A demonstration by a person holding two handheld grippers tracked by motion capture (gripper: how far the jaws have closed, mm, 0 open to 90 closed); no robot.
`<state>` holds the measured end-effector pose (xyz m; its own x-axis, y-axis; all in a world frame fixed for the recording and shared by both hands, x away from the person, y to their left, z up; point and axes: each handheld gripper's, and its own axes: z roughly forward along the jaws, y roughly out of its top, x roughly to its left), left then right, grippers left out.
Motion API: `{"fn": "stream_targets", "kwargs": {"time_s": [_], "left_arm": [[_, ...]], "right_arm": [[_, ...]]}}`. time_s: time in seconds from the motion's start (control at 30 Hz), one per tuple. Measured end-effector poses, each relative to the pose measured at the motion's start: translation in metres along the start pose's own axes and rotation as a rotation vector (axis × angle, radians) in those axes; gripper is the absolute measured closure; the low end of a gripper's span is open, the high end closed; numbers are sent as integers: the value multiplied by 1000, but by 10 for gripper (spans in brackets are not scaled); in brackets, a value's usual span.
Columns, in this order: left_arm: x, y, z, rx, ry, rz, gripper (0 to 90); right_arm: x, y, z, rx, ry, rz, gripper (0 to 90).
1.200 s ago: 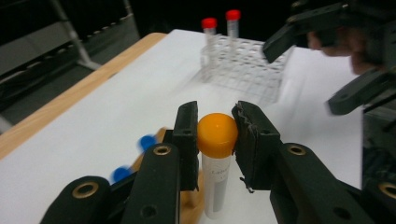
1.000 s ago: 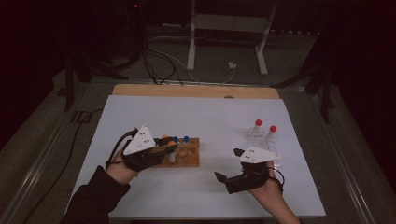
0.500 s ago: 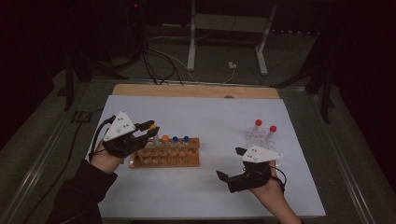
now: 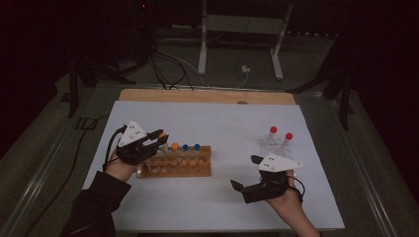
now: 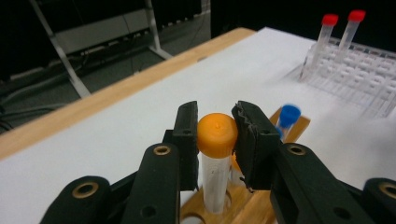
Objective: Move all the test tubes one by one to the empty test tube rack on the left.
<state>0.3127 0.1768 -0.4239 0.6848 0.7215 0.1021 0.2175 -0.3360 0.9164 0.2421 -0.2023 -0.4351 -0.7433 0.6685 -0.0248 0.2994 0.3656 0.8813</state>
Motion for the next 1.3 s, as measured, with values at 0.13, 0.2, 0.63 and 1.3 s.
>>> {"fn": "stream_targets", "kwargs": {"time_s": [0.13,0.2,0.63,1.3], "left_arm": [[-2,-9,7,18,-11,-4,721],[-4,-13,10,27,-10,-9,720],[-5,-25,18,71,-9,-11,719],[-1,-15,-15,29,-59,-66,280]], "right_arm": [[0,0,0,1,1,-1,0],[0,0,1,3,4,-1,0],[0,-2,3,12,11,-5,0],[-26,7,-21,-75,-53,4,0]]}}
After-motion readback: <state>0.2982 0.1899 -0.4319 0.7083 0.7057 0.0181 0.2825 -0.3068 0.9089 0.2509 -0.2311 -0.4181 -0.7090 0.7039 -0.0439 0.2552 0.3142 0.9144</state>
